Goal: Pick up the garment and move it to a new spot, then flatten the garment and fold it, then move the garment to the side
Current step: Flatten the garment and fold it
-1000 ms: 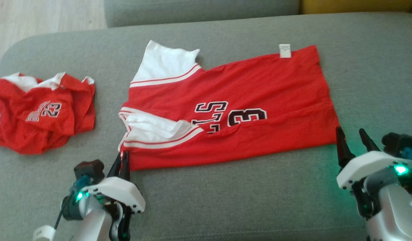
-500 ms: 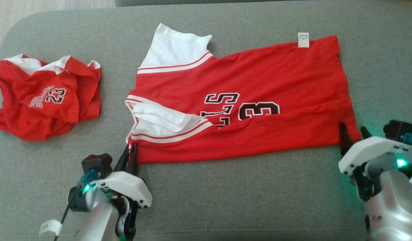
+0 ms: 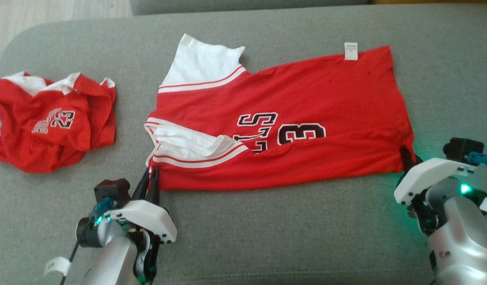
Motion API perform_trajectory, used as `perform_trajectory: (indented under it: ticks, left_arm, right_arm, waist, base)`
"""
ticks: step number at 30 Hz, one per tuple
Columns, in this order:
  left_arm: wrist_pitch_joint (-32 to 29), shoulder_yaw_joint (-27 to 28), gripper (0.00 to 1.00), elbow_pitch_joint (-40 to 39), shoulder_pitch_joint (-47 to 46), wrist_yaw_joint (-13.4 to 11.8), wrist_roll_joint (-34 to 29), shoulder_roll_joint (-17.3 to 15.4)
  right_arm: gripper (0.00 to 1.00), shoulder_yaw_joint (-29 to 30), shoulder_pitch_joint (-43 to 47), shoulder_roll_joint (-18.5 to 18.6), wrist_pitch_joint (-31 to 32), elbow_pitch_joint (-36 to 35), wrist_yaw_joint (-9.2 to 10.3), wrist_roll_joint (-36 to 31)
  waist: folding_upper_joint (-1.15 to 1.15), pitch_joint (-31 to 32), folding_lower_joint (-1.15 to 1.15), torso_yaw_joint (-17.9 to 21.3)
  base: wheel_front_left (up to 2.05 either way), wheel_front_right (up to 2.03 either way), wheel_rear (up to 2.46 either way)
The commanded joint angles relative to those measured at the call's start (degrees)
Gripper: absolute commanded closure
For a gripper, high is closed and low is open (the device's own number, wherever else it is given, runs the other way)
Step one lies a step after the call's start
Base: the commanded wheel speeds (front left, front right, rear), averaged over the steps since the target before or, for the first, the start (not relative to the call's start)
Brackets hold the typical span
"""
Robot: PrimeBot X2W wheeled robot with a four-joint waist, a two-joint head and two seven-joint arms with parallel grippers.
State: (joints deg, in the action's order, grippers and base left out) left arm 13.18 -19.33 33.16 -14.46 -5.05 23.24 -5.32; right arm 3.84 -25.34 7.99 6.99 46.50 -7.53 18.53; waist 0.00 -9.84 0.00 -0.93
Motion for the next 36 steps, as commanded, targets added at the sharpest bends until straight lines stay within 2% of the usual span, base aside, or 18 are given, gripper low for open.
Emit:
perform_trajectory:
  ticks: [1,7,14,25,26,27,28,31,36]
  left_arm:
    - [0.66,1.96,1.00,-1.35,-1.85,-0.27,-0.70,-1.50]
    - [0.24,1.93,1.00,-0.77,-0.96,0.15,0.25,-1.64]
    - [-1.83,0.92,1.00,-1.14,3.11,0.59,0.76,-2.79]
    - [-5.86,-1.32,1.00,-6.47,11.56,0.28,1.28,-4.18]
    - [-5.94,-1.38,1.00,-6.76,11.76,0.11,1.31,-4.15]
    - [-5.99,-1.39,1.00,-7.04,11.84,-0.03,1.37,-4.10]
    - [-5.74,-1.33,0.00,-7.58,11.76,-0.31,1.38,-4.12]
    - [-4.80,-0.80,0.00,-8.57,11.37,-0.75,1.72,-3.96]
    - [-0.77,1.13,0.00,-11.63,10.16,-0.88,2.50,-3.52]
  right_arm:
    - [1.00,-1.33,-0.20,1.13,-0.55,-1.24,0.04,0.62]
    - [1.00,-2.23,2.30,3.53,1.46,-3.43,0.04,2.90]
    - [1.00,-2.92,8.74,5.49,7.07,-7.87,0.04,4.88]
    - [1.00,-0.60,18.23,4.01,12.24,-17.61,0.04,5.89]
    - [0.82,-0.29,18.50,3.77,12.14,-18.40,0.04,5.67]
    - [0.44,0.08,18.68,3.49,11.72,-19.25,0.04,5.38]
    - [0.00,1.32,18.78,2.81,11.11,-20.59,0.04,5.02]
    - [0.00,2.20,18.67,2.23,9.16,-23.53,0.04,4.35]
    - [0.00,0.81,18.89,1.94,1.73,-30.33,0.04,3.58]
  waist:
    - [0.00,0.76,0.00,0.41]
    - [0.00,3.91,0.00,1.28]
    - [0.00,8.25,0.00,2.55]
    - [0.00,10.84,0.00,4.34]
    - [0.00,10.85,0.00,4.48]
    - [0.00,10.86,0.00,4.63]
    - [0.00,10.91,0.00,4.92]
    - [0.00,10.91,0.00,5.29]
    - [0.00,10.51,0.00,5.76]
  base:
    - [0.00,0.00,0.00]
    - [0.00,0.00,0.00]
    - [0.00,0.00,0.00]
    - [0.00,0.00,0.00]
    - [0.00,0.00,0.00]
    - [0.00,0.00,0.00]
    - [0.00,0.00,0.00]
    - [0.00,0.00,0.00]
    - [0.00,0.00,0.00]
